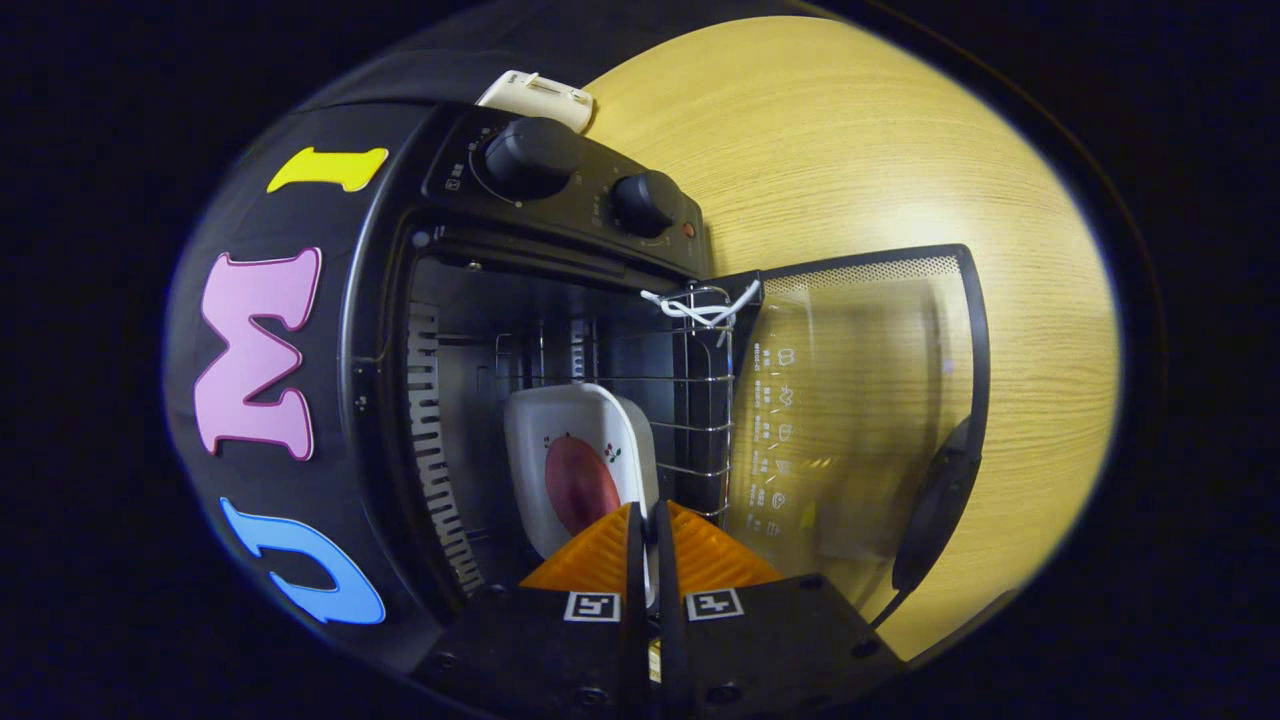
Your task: Open the toaster oven, put the food inside, and close the toaster oven door.
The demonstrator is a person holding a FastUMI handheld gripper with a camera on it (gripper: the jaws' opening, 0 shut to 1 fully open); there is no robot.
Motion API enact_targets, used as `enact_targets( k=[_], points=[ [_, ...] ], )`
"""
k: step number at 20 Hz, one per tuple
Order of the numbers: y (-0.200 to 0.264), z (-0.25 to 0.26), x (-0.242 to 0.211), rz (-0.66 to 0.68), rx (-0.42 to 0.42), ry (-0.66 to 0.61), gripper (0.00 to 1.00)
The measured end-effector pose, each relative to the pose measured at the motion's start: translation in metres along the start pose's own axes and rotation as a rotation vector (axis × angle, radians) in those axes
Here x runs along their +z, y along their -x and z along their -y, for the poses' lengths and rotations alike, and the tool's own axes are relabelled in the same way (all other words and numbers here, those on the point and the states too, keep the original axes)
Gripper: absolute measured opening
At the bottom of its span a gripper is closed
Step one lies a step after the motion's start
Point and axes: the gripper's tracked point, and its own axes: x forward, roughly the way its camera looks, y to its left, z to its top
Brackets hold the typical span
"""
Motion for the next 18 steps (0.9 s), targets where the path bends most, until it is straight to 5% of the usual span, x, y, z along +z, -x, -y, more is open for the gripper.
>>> enact_targets(
  k=[3,5,10,12,15,16,18],
  points=[
    [0.015,-0.007,-0.006,-0.026,0.034,-0.010,0.25],
    [0.036,-0.009,-0.004,-0.025,0.062,0.012,0.67],
    [0.098,0.010,0.015,-0.039,0.113,0.104,0.66],
    [0.124,0.014,0.011,-0.068,0.192,0.267,0.67],
    [0.159,0.047,0.000,-0.092,0.315,0.712,0.86],
    [0.167,0.061,0.000,-0.090,0.326,0.821,0.97],
    [0.168,0.086,0.009,-0.049,0.327,0.978,0.98]
  ],
)
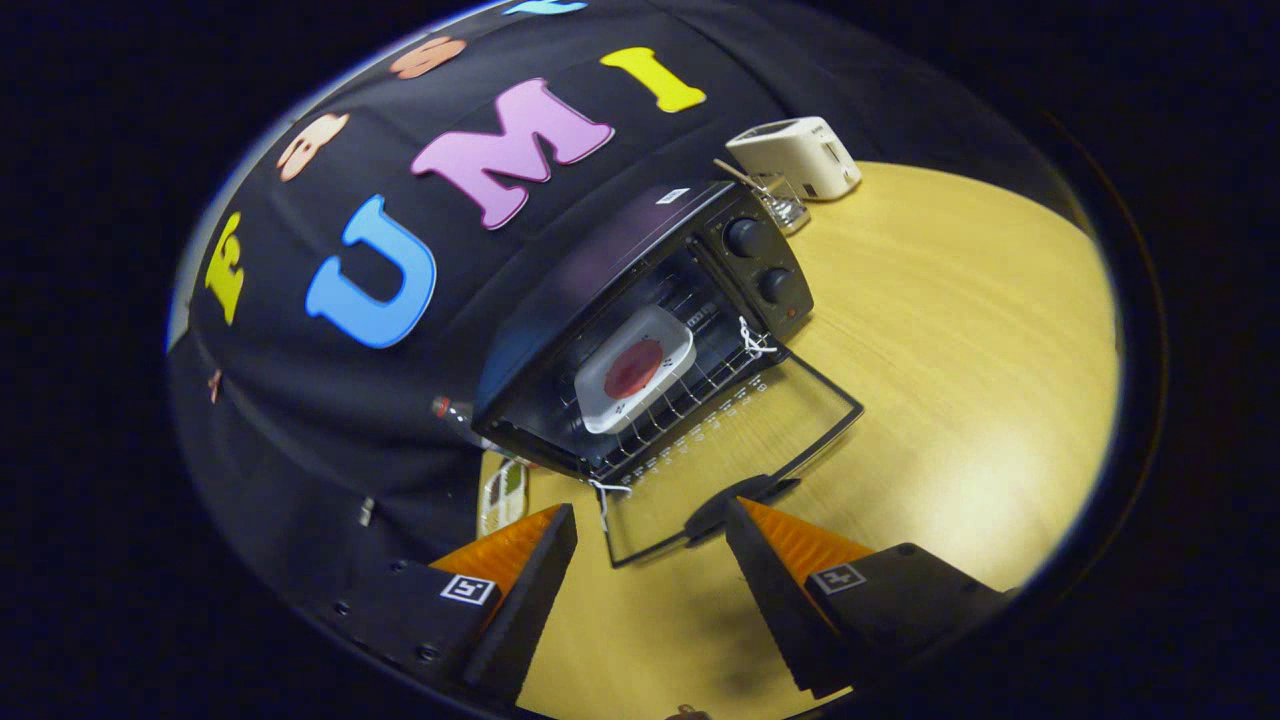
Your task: Open the toaster oven, put the food inside, and close the toaster oven door.
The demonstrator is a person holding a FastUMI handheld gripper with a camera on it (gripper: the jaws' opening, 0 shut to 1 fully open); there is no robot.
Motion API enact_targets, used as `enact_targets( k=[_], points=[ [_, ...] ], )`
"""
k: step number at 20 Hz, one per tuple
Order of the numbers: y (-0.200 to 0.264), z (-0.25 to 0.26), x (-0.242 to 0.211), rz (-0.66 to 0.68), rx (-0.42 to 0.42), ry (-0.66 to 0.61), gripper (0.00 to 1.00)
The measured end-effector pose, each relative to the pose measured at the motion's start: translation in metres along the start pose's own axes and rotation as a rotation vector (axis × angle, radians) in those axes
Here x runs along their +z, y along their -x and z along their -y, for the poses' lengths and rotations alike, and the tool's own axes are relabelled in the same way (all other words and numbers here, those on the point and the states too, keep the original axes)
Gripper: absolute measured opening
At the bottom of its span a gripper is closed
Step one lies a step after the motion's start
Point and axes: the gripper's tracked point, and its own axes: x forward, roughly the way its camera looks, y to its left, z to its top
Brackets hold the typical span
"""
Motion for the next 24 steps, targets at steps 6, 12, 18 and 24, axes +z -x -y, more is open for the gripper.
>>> enact_targets(
  k=[6,12,18,24],
  points=[
    [-0.016,0.037,-0.045,0.006,-0.048,0.634,0.99],
    [-0.051,0.050,-0.065,-0.079,-0.101,0.650,1.00],
    [-0.086,0.066,-0.063,-0.100,-0.184,0.589,1.00],
    [-0.086,0.063,-0.061,-0.112,-0.216,0.588,0.99]
  ],
)
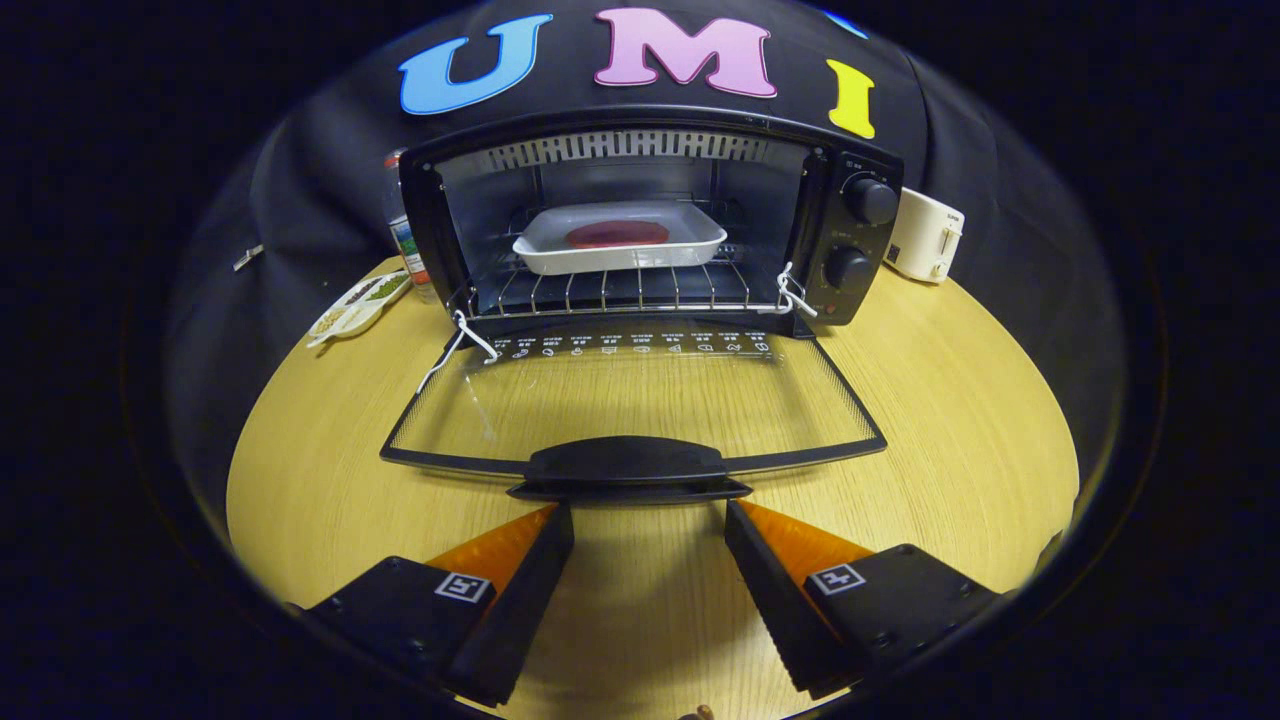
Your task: Open the toaster oven, put the food inside, and close the toaster oven door.
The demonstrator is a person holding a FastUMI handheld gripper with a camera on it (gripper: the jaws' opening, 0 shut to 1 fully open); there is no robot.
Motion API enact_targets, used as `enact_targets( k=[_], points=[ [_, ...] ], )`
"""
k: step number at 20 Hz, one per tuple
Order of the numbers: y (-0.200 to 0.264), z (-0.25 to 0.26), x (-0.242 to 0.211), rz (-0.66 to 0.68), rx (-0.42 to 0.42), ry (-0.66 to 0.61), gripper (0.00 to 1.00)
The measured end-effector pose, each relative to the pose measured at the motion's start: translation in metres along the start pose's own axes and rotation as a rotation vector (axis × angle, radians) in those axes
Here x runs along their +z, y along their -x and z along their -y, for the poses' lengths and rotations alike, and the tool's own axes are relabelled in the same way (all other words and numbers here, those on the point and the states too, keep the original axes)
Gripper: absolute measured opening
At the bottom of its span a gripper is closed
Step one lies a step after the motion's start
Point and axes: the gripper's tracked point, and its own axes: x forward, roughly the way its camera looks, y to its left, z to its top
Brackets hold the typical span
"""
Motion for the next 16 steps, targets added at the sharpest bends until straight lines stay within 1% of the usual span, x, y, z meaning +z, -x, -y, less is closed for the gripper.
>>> enact_targets(
  k=[3,7,10,13,14,15,16],
  points=[
    [0.014,-0.002,0.015,0.037,0.005,-0.005,0.99],
    [0.038,-0.004,0.050,0.142,0.001,0.018,0.99],
    [0.054,-0.008,0.103,0.278,0.011,0.030,0.99],
    [0.071,-0.008,0.141,0.354,0.017,0.015,0.99],
    [0.075,-0.005,0.148,0.372,0.010,0.006,0.99],
    [0.075,-0.001,0.144,0.357,0.000,0.006,0.99],
    [0.072,0.003,0.126,0.301,-0.001,0.019,0.99]
  ],
)
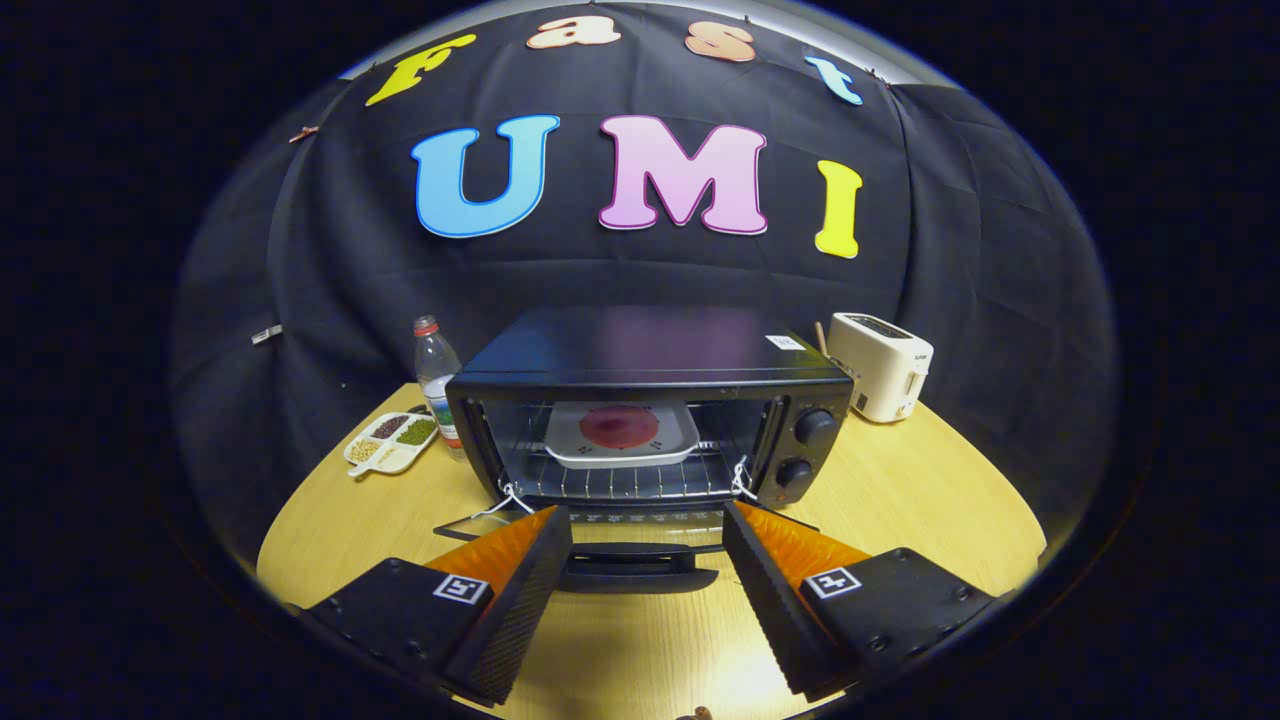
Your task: Open the toaster oven, put the food inside, and close the toaster oven door.
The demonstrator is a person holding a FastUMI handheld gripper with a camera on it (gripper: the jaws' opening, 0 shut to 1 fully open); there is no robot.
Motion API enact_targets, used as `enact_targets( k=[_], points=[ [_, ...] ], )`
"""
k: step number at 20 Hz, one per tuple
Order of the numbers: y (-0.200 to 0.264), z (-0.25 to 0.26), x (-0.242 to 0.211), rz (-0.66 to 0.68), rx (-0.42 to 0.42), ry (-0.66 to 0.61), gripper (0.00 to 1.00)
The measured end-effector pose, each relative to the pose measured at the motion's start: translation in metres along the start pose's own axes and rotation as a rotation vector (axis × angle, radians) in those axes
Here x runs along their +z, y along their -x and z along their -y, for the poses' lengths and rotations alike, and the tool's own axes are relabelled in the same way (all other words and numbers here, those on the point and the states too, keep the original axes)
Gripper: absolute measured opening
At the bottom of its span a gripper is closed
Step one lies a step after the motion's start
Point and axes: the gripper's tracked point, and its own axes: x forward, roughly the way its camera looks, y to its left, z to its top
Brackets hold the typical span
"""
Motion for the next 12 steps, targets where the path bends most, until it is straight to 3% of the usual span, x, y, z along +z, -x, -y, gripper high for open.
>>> enact_targets(
  k=[2,4,12],
  points=[
    [0.010,0.008,-0.057,-0.129,-0.011,0.010,0.99],
    [0.015,0.011,-0.092,-0.175,-0.015,0.015,0.99],
    [-0.008,0.001,-0.143,-0.283,-0.008,0.030,0.99]
  ],
)
